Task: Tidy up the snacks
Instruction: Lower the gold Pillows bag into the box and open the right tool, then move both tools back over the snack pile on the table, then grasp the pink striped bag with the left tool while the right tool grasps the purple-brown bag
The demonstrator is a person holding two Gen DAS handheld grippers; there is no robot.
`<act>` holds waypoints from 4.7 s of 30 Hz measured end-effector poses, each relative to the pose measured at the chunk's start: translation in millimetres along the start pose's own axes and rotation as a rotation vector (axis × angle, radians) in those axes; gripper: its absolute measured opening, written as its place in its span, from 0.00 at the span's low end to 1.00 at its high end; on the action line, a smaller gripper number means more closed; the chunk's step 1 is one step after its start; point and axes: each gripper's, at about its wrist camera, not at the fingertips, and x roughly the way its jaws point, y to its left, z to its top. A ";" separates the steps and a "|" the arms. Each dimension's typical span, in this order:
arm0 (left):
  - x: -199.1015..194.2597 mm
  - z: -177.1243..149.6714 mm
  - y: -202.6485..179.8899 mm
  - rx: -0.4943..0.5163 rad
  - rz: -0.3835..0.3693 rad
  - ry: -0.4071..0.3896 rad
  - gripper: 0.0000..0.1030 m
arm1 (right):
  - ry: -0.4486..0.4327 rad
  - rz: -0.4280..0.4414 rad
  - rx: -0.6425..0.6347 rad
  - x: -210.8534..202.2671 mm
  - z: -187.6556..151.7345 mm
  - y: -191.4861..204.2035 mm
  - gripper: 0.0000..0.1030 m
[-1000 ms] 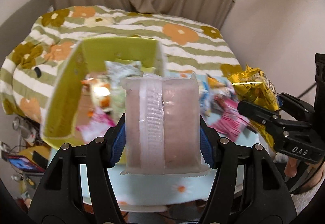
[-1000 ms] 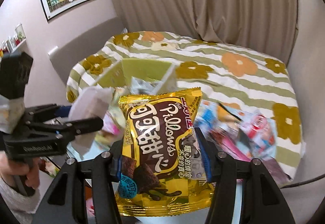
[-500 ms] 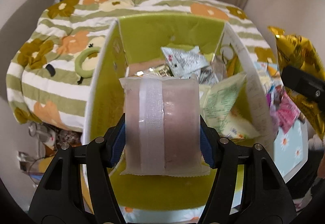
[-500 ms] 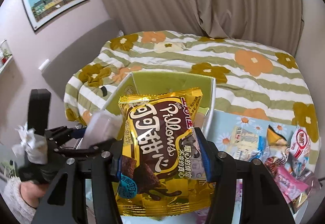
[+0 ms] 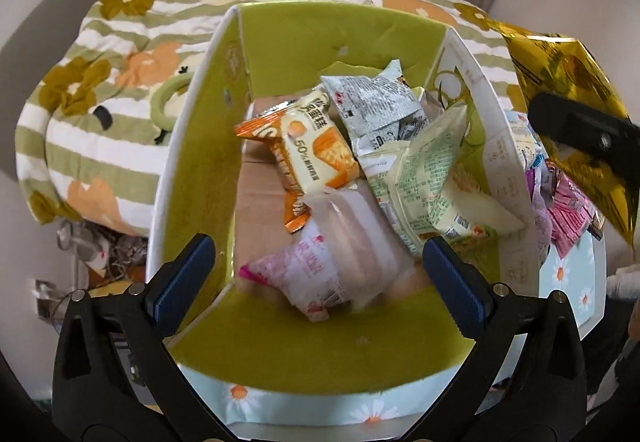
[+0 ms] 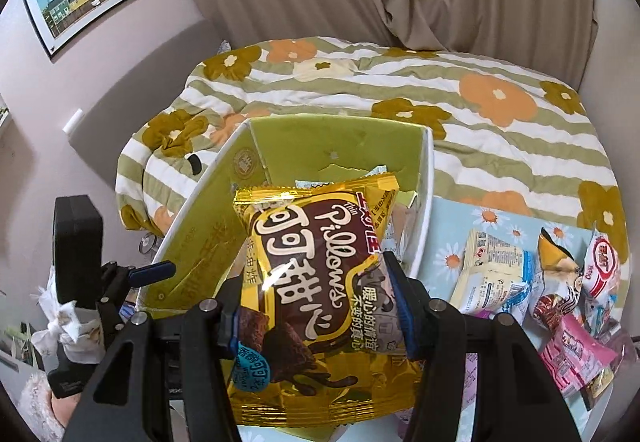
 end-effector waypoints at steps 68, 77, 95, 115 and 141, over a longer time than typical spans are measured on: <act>-94.8 -43.5 -113.7 0.172 -0.238 -0.162 1.00 | -0.187 -0.318 0.263 -157.8 -104.8 -74.5 0.97; -85.4 -54.1 -214.8 0.190 -0.231 -0.130 1.00 | -0.177 -0.357 0.327 -193.1 -146.4 -159.8 0.97; 6.0 -45.6 -353.6 0.314 -0.200 -0.050 1.00 | -0.043 -0.243 0.491 -164.2 -178.7 -319.8 0.97; 118.1 -24.3 -388.5 0.458 -0.223 0.093 0.90 | 0.042 -0.204 0.665 -69.7 -164.4 -368.1 0.97; 119.8 -37.0 -367.8 0.413 -0.228 0.129 0.67 | 0.069 -0.201 0.632 -36.5 -157.4 -356.8 0.72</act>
